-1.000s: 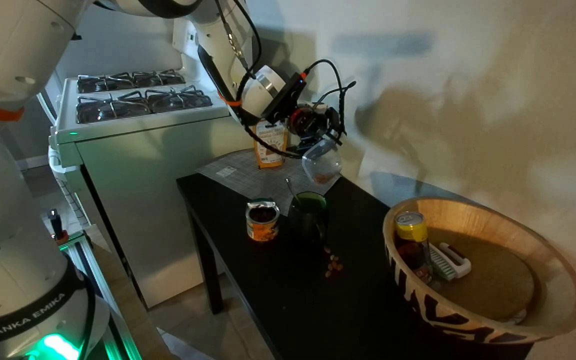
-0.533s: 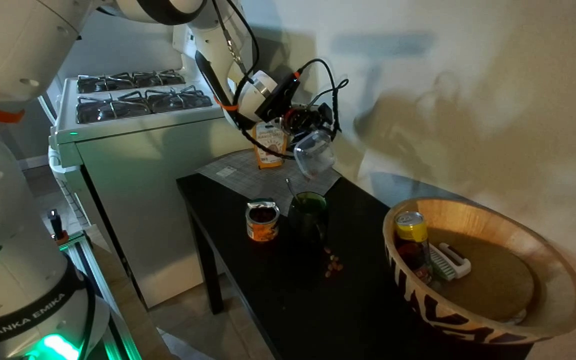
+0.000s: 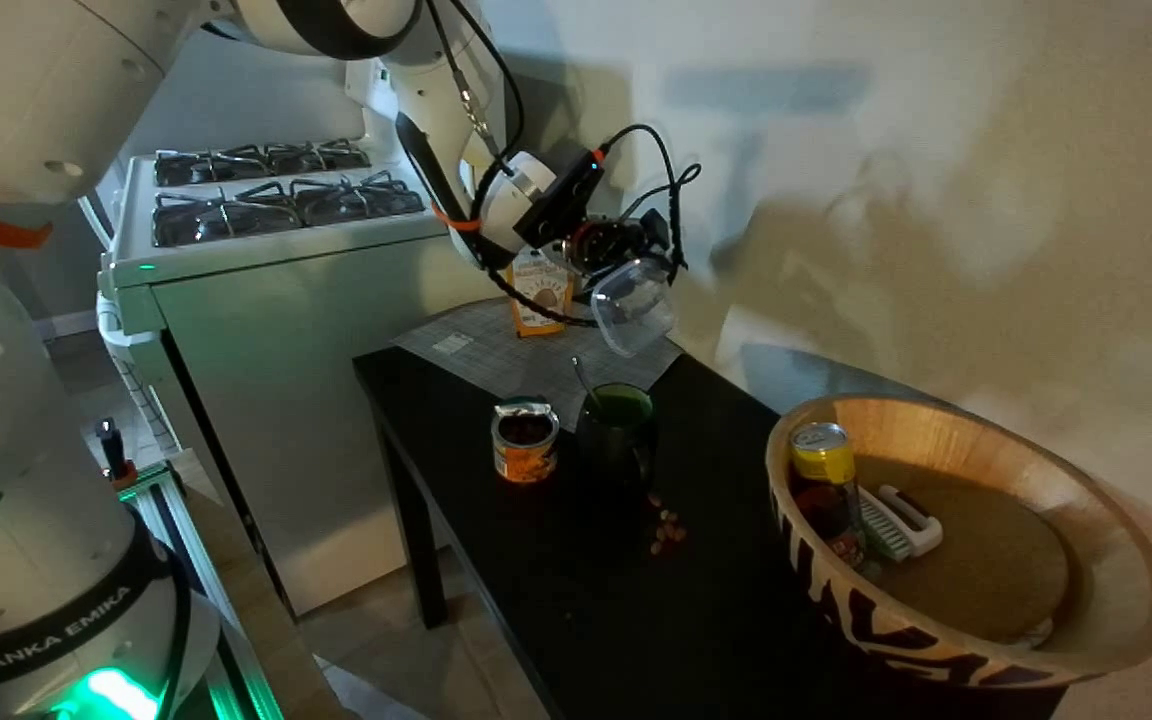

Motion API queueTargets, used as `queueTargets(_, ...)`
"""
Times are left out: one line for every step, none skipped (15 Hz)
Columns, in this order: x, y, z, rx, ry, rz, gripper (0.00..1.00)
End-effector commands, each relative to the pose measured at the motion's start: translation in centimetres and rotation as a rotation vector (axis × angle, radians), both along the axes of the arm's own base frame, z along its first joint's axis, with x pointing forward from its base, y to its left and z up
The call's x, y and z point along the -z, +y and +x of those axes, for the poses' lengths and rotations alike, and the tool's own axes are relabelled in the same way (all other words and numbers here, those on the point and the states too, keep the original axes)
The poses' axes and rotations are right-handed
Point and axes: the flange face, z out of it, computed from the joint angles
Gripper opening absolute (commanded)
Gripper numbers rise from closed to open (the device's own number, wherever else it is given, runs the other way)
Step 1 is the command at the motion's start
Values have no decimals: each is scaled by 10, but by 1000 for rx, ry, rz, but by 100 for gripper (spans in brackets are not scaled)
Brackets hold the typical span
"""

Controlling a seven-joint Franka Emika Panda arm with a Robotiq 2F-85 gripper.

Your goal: Pour out the contents of the bowl into the cup

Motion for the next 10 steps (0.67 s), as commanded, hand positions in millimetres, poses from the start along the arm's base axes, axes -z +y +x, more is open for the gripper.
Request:
queueTargets(-11,0,5,-7,-79,75,3)
queueTargets(-19,0,6,3,-127,126,3)
queueTargets(-25,-1,5,6,-145,158,3)
queueTargets(-32,-2,3,14,-172,193,3)
queueTargets(-41,-3,0,23,-202,228,3)
queueTargets(-50,-5,-4,40,-236,263,3)
queueTargets(-59,-7,-7,57,-270,300,3)
queueTargets(-69,-10,-12,78,-306,333,3)
queueTargets(-78,-15,-18,104,-340,368,3)
queueTargets(-87,-19,-24,127,-376,399,3)
